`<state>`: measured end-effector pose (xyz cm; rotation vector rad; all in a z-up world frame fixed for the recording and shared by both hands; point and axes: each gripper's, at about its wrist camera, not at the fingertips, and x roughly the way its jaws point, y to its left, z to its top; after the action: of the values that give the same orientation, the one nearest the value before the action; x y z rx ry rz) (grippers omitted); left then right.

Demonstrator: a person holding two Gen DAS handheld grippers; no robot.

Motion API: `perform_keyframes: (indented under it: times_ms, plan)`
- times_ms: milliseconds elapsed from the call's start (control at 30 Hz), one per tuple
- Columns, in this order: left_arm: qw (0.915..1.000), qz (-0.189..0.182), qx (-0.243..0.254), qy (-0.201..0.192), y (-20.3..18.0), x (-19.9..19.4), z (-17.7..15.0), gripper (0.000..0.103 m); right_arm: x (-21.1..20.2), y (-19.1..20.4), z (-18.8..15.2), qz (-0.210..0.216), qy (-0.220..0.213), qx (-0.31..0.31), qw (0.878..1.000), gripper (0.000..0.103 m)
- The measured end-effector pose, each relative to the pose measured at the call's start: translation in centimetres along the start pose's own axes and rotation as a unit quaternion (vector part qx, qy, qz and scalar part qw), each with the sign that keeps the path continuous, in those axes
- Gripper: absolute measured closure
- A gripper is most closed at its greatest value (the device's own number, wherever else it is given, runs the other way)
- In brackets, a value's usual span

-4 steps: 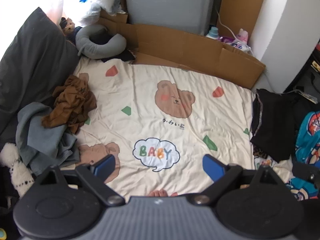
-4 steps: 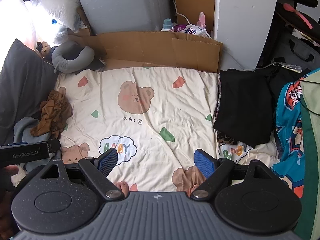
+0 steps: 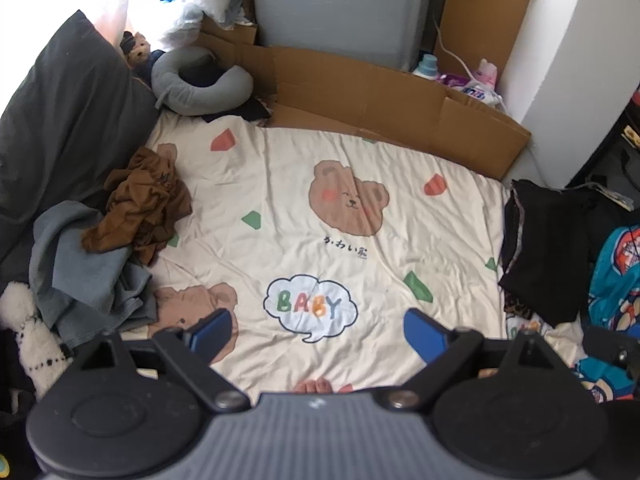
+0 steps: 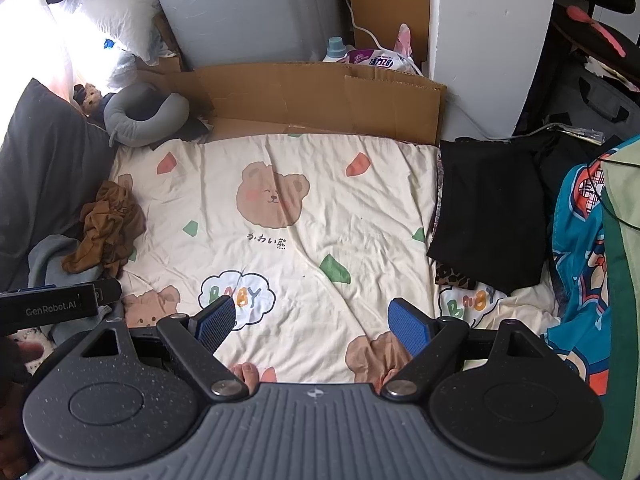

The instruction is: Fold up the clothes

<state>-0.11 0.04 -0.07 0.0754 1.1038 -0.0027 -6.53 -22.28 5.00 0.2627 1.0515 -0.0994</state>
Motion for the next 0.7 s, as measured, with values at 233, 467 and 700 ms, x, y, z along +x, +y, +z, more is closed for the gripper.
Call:
perform_keyframes:
  times_ms: [233, 467, 700]
  plan:
    - [1.0000, -0.007, -0.003, 0.001, 0.05, 0.03, -0.20, 0.009, -0.10, 0.44, -0.29, -0.008, -0.002, -0.006, 1.000, 0.015]
    - [0.9999, -0.014, -0.006, 0.002, 0.09, 0.05, -0.38, 0.009, -0.17, 0.53, -0.41, -0.006, -0.005, -0.005, 1.000, 0.015]
    - [0.9999, -0.017, -0.002, 0.002, 0.16, 0.04, -0.05, 0.009, -0.08, 0.59, -0.49, -0.005, -0.004, -0.004, 1.000, 0.015]
